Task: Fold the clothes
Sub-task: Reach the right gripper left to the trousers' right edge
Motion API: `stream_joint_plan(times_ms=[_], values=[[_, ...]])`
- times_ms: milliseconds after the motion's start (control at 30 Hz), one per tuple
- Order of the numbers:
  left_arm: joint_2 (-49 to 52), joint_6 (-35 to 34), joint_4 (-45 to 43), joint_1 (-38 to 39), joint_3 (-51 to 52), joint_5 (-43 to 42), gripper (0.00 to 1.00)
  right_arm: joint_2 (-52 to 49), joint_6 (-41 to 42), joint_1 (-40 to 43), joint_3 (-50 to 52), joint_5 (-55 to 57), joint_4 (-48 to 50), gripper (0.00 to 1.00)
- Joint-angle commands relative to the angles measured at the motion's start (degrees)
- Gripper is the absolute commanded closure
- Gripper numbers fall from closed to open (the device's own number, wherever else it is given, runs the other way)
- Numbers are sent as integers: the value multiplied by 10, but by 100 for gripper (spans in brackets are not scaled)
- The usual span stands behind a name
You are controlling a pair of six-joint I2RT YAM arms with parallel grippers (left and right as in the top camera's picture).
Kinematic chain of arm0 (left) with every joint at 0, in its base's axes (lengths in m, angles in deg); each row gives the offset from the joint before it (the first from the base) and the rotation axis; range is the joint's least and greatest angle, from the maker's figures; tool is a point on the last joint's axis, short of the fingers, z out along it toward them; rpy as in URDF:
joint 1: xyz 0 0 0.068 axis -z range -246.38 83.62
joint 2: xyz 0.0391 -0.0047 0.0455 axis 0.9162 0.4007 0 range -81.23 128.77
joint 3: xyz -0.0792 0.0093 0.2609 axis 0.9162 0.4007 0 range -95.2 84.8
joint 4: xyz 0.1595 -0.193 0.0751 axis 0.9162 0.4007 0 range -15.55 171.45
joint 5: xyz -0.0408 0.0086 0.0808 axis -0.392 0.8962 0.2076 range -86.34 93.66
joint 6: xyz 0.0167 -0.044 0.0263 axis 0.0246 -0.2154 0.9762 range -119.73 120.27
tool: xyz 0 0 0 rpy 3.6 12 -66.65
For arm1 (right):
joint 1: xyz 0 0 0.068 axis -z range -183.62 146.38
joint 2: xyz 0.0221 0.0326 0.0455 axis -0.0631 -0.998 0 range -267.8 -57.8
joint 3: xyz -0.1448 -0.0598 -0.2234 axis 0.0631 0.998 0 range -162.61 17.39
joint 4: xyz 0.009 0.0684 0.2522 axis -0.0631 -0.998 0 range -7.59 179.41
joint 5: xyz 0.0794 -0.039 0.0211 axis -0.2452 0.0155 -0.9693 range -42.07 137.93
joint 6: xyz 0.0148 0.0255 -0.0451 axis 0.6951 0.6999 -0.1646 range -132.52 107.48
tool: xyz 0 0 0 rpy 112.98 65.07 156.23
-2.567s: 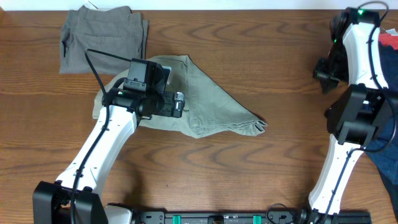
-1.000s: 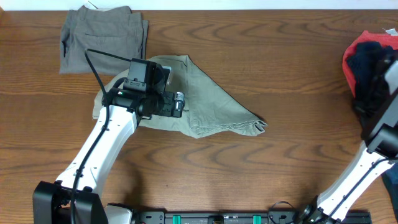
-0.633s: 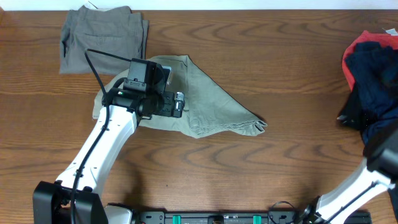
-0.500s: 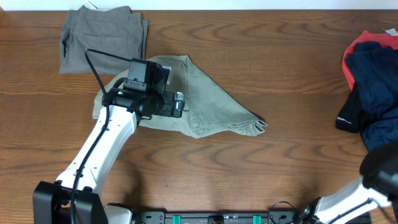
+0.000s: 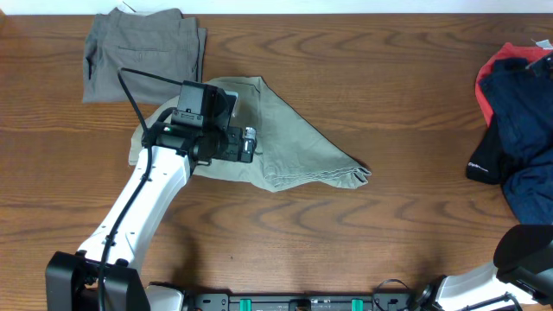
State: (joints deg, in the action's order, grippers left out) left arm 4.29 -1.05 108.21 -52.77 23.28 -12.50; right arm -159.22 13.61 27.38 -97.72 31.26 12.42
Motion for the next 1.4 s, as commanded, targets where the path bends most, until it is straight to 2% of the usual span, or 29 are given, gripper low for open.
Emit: stream_joint_plan(times_ms=[0,67,167,533,633,700,767,867,967,1067,1367], values=[[0,-1,-2,-2,-2,-1,2,1,-34,-14,2,-73,-8,1],[0,-1,-2,-2,-2,-1,2,1,-78,-28,2,-99,-13,1],[0,-1,-2,-2,-2,-1,2,1,-100,-59,3,-94,-15,2],[0,-1,-1,-2,-2,-1,2,1,-101,-221,8,-54,-36,2],[0,-1,-2,-2,-2,-1,2,1,-88,-260,8,-54,-35,12],[0,-1,-1,-2,-2,-1,2,0,-79,-285,9,-54,-31,11],[0,-1,-2,-2,-2,-1,2,0,-82,-309,9,-33,-28,8],[0,-1,-2,-2,-2,-1,2,0,-82,-350,13,54,-24,7],[0,-1,-2,-2,-2,-1,2,0,-76,-391,37,133,3,3],[0,-1,-1,-2,-2,-1,2,0,-75,-417,79,163,52,1],[0,-1,-2,-2,-2,-1,2,0,-76,-422,204,179,173,1]])
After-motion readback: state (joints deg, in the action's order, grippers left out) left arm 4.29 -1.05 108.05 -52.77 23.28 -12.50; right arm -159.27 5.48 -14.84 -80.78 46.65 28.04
